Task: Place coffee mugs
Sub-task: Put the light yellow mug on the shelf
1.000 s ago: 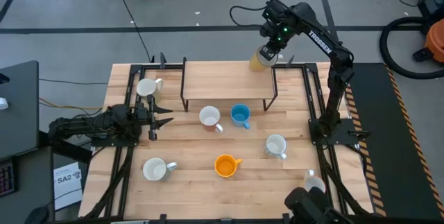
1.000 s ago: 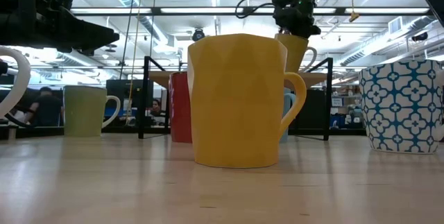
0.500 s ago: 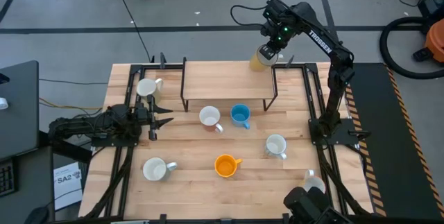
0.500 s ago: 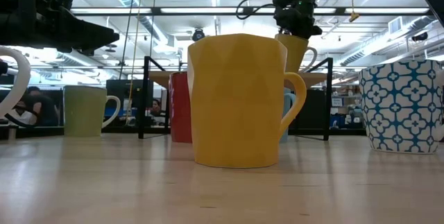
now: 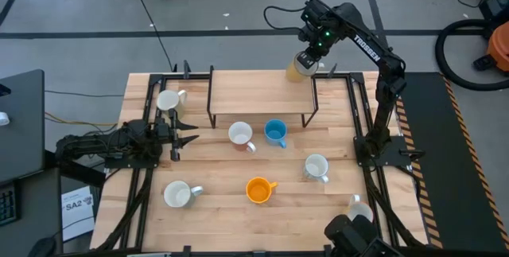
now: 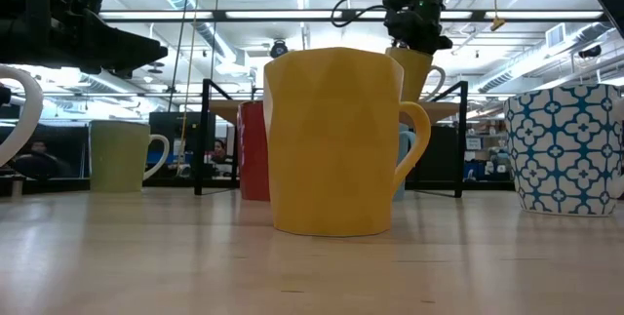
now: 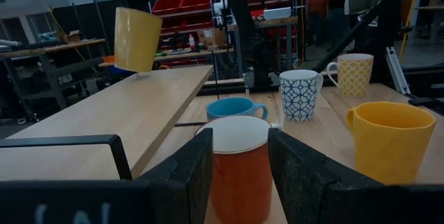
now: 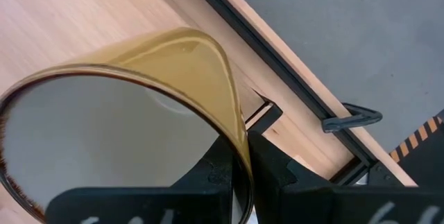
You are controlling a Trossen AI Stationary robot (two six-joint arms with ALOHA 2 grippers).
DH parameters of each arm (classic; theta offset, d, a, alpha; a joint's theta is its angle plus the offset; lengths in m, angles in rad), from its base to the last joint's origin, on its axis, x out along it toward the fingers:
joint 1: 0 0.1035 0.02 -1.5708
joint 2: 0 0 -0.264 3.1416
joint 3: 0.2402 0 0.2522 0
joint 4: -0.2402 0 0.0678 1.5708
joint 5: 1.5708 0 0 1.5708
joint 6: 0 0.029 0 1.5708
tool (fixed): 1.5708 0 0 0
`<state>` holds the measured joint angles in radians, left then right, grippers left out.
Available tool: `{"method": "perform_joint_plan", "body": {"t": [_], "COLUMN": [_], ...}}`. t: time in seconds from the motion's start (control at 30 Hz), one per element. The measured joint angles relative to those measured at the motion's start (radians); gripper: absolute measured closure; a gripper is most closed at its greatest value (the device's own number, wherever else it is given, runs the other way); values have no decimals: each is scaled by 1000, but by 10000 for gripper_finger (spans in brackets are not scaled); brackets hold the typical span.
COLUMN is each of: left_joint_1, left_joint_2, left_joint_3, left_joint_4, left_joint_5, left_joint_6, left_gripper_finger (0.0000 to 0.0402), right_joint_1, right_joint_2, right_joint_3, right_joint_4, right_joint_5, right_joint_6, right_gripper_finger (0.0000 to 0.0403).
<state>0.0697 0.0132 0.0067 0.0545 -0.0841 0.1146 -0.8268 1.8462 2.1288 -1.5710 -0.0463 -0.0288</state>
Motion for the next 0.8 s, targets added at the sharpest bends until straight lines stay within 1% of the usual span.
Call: {"method": "perform_joint_plan", "body": {"t": [0.23, 0.37, 0.5, 0.8], "left_joint_1": [0, 0, 0, 0], "left_joint_2": [0, 0, 0, 0], "left_joint_3": [0, 0, 0, 0], "left_joint_4": [0, 0, 0, 0], "left_joint_5": [0, 0, 0, 0], "left_joint_6": [0, 1, 0, 0], "left_gripper_finger": [257, 257, 257, 257], "right_joint_1": [0, 0, 0, 2], "right_joint_2": [0, -1, -4, -3], "right_joint_3": [-8, -42, -50, -51], "right_joint_4": [1, 11, 22, 26], "right_joint_5": [4, 38, 15, 15], "right_joint_6": [5, 15, -3, 6], "right_gripper_finger": [371, 371, 371, 368]}}
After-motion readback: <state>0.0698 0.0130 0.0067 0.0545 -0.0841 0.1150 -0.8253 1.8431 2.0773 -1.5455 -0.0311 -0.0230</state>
